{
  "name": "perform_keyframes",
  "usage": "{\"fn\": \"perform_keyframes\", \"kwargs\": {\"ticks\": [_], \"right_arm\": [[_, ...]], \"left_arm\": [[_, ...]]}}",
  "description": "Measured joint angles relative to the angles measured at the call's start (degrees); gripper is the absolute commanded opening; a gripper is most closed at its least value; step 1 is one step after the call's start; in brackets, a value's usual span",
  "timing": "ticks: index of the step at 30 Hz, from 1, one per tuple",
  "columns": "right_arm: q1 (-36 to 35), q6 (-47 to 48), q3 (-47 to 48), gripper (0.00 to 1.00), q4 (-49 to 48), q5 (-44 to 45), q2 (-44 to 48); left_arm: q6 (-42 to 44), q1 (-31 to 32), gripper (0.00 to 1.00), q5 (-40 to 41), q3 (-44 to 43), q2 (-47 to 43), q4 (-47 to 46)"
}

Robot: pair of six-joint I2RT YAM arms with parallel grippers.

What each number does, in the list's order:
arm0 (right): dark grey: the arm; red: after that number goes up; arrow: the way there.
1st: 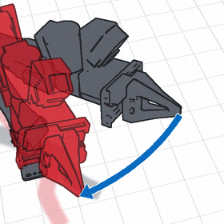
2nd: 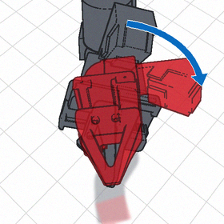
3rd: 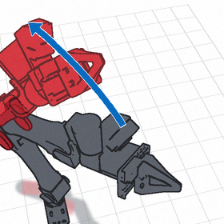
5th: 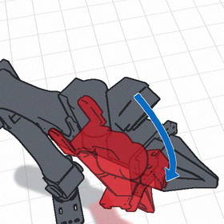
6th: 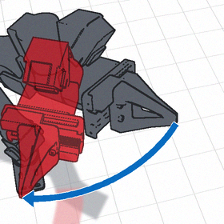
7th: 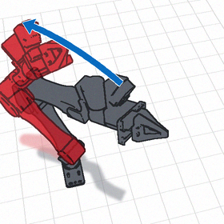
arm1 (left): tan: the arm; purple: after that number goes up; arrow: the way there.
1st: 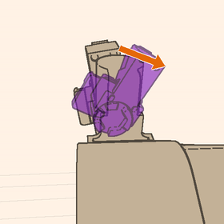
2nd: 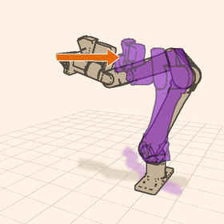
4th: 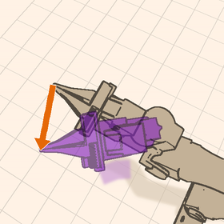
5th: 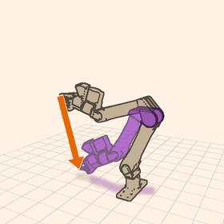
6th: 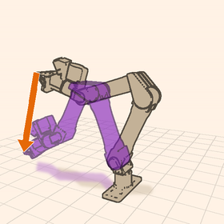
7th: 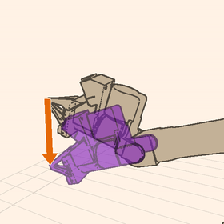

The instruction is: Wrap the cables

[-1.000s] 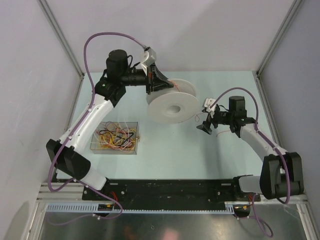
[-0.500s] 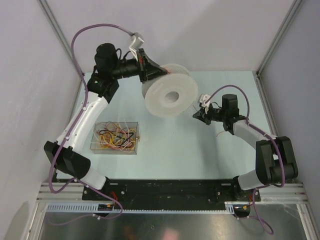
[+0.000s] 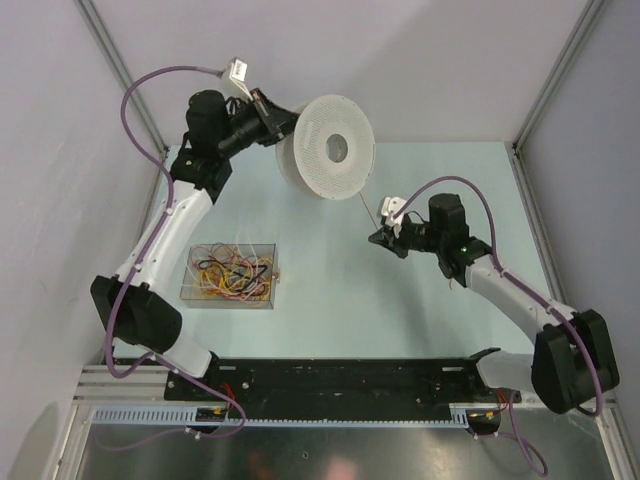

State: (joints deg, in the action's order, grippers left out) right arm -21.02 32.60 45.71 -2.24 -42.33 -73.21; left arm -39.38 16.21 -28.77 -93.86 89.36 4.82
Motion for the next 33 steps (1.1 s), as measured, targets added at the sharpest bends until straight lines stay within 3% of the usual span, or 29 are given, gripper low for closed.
{"fn": "perform_keyframes", "kwargs": {"ticks": [7, 14, 17, 24, 33], "right_arm": [[-10.27, 1.99, 1.29, 0.0, 4.96, 7.93, 6.8], [-17.55, 5.9, 8.76, 0.0, 10.45, 18.62, 7.23], [-19.23, 8.48, 11.1, 0.0, 10.73, 23.39, 7.23], [-22.29, 14.45, 11.78, 0.03, 7.08, 35.89, 6.91], [-22.82, 16.59, 11.78, 0.11, -3.74, 41.51, 6.34]], "left_arm": [[0.15, 3.96, 0.0, 16.92, -0.02, 0.0, 9.66], [10.75, 12.85, 0.0, 36.48, -0.11, 0.02, 13.84], [14.1, 15.56, 0.0, 41.2, 0.15, 0.04, 13.79], [15.89, 16.59, 0.0, 45.35, 3.34, 0.04, 13.94], [15.58, 18.21, 0.0, 45.27, 6.05, -0.02, 12.79]]}}
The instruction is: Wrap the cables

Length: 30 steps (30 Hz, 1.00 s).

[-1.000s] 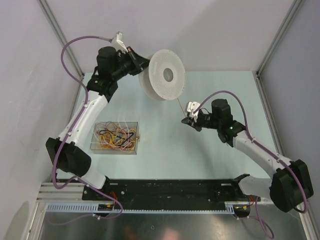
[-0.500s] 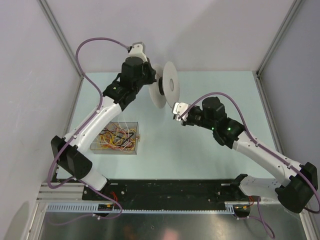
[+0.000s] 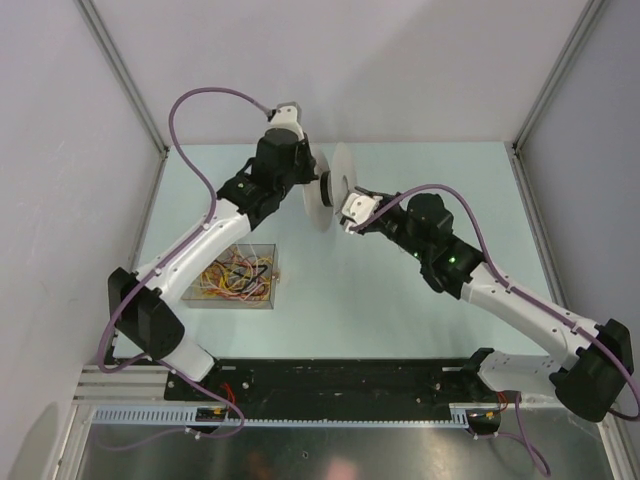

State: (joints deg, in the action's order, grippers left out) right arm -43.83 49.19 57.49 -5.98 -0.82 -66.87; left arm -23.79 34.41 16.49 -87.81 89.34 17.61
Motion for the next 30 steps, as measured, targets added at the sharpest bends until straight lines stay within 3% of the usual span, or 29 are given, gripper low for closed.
{"fn": "perform_keyframes", "kwargs": {"ticks": [12, 20, 27, 30], "right_arm": [[4.55, -0.42, 0.42, 0.11, -15.89, -0.17, -2.1], [15.47, -3.98, 2.25, 0.0, -16.96, -4.35, -6.8], [22.34, -8.46, 2.75, 0.01, -13.66, -11.69, -8.57], [25.57, -11.43, 3.32, 0.07, -10.91, -16.94, -8.57]], "left_arm": [[5.49, 2.75, 0.0, -4.35, 5.88, -0.26, 3.17], [12.13, 3.72, 0.0, -18.95, 7.69, -3.91, 2.27], [18.88, 2.14, 0.0, -33.35, 8.66, -11.56, -3.08], [19.3, 0.48, 0.0, -37.62, 7.91, -12.15, -4.04]]}}
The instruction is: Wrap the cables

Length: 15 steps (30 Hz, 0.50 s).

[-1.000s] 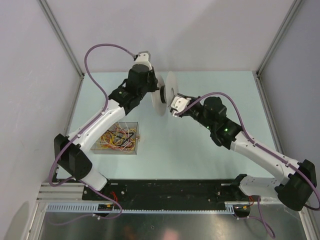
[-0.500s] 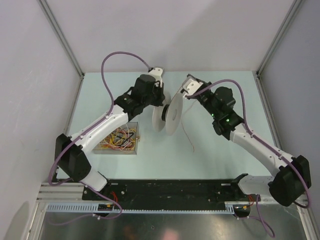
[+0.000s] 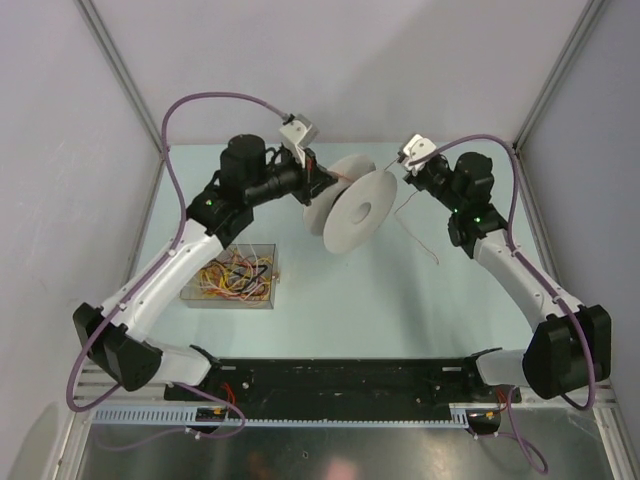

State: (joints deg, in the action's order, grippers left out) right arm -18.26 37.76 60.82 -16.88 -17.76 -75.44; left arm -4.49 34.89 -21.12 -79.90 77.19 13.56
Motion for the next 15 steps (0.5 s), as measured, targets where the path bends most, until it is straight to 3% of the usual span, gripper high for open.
{"fn": "perform_keyframes", "kwargs": {"ticks": [7, 15], "right_arm": [[7.26, -6.36, 0.79, 0.69, 6.8, -10.12, 0.13], [7.37, -12.61, 0.81, 0.97, 15.89, -17.73, 2.43]], "left_arm": [[-2.23, -3.96, 0.0, -6.23, -14.01, 2.95, 4.9], [-8.52, -4.63, 0.0, -3.21, -26.91, 4.55, 4.2]]}}
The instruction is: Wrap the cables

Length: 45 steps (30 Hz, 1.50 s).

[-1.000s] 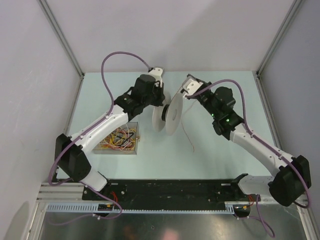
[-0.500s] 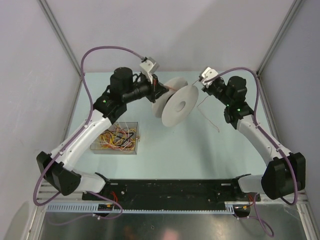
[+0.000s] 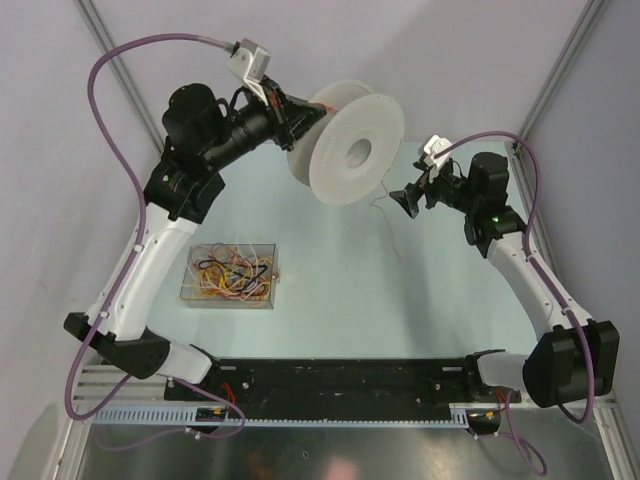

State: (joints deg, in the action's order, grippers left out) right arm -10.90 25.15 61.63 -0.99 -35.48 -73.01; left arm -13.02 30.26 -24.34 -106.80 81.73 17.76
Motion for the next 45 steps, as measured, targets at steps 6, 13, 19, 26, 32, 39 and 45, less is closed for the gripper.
{"fn": "perform_keyframes", "kwargs": {"ticks": [6, 13, 19, 26, 32, 39, 45], "right_arm": [[-0.2, -5.68, 0.02, 0.99, 4.7, -0.35, 1.73], [-0.17, -8.61, 0.02, 0.99, 10.51, -0.83, 1.77], [-0.24, -11.74, -0.48, 0.99, 9.6, -4.72, 0.94], [-5.57, -12.13, -4.48, 0.99, 1.49, -5.27, -3.96], [-8.26, -15.13, -5.9, 0.99, -9.53, -2.73, -12.59], [-9.81, -19.65, -6.01, 0.99, -21.35, -1.42, -21.88], [-13.84, -22.51, -4.94, 0.99, -27.34, -5.55, -29.44]], "left_arm": [[-5.99, -0.37, 0.0, 9.84, -3.13, 1.64, 0.61], [-10.25, -0.63, 0.0, 19.76, -5.33, 2.23, 2.21], [-10.99, -0.66, 0.0, 27.12, -5.9, 1.49, 2.32], [-11.37, -0.66, 0.0, 32.33, -5.88, -0.9, 2.71], [-13.38, -1.07, 0.0, 30.03, -5.35, -2.84, 2.43], [-15.72, -1.31, 0.0, 23.58, -3.48, -3.13, 2.16], [-16.68, -1.36, 0.0, 19.32, -3.34, -3.08, 1.46]]}}
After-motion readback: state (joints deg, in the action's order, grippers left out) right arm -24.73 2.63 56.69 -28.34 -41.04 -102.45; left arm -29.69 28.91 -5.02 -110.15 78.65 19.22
